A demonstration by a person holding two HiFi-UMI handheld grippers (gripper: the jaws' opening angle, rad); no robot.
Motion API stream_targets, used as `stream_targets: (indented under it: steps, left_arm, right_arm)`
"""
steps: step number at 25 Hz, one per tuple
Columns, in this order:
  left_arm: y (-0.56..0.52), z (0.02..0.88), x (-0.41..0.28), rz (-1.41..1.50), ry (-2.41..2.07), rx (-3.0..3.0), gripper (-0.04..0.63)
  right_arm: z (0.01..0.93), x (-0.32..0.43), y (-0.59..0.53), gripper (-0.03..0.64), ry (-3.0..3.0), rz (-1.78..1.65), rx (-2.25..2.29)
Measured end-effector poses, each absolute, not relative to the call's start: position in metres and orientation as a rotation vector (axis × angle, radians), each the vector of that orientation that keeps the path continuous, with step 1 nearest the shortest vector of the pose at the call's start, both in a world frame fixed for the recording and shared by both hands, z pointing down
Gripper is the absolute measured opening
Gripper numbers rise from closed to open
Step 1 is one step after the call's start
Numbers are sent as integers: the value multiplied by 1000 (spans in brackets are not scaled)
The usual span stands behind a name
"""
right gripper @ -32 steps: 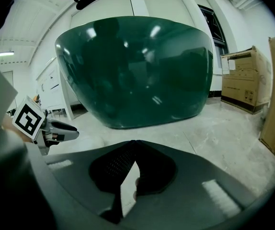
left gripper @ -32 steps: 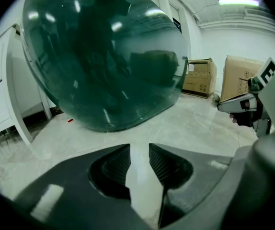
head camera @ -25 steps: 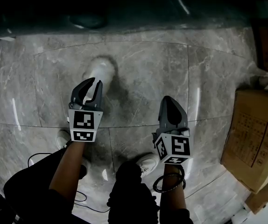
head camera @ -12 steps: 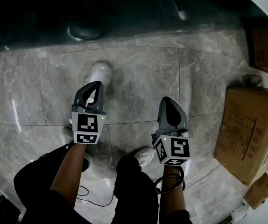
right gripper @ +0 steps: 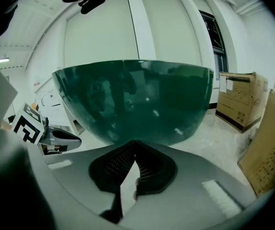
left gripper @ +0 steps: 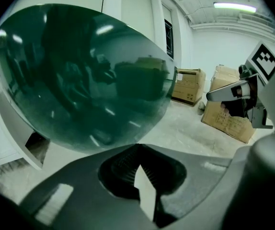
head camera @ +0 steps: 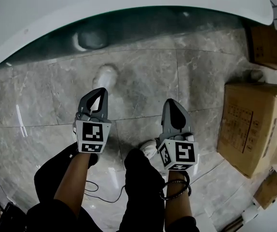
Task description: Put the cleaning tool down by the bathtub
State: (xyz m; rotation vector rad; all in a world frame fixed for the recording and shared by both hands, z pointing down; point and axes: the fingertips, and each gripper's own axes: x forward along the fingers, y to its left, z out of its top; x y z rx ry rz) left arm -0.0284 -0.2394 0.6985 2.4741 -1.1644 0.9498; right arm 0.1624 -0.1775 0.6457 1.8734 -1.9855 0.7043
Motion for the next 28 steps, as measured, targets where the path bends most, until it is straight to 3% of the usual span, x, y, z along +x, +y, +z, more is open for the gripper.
stream_targets:
  steps: [28]
  left_arm:
    - [-191, 383, -22, 883, -1236, 2469, 0]
  right_arm:
    - [353, 167, -150, 17, -2042, 685, 1925]
